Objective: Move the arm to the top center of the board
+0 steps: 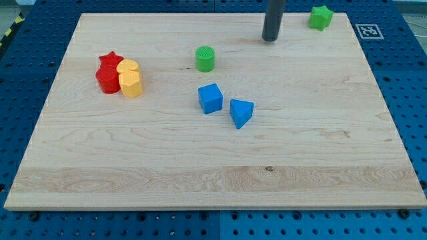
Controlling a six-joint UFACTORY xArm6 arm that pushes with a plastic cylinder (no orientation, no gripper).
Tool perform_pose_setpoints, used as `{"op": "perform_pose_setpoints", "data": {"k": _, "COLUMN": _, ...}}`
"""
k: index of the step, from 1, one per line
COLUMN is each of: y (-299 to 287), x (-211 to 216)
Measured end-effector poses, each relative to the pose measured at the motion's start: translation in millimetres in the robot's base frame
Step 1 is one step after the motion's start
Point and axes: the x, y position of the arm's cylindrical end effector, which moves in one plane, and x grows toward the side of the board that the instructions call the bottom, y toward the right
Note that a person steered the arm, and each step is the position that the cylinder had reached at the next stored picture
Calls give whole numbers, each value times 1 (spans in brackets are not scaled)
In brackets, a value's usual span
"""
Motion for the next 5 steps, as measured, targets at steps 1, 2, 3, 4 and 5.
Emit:
{"op": "perform_pose_setpoints", "data": {"k": 1, "y": -21, "x": 0}}
{"op": "perform_pose_setpoints", "data": {"k": 2, "y": -32, "x": 0}}
{"op": "perform_pose_setpoints", "data": {"k": 3, "y": -43, "x": 0}}
{"op": "perform_pose_setpoints", "data": {"k": 4, "y": -59, "x": -1}}
{"op": "perform_pose_setpoints", "data": {"k": 5, "y": -74, "x": -1}}
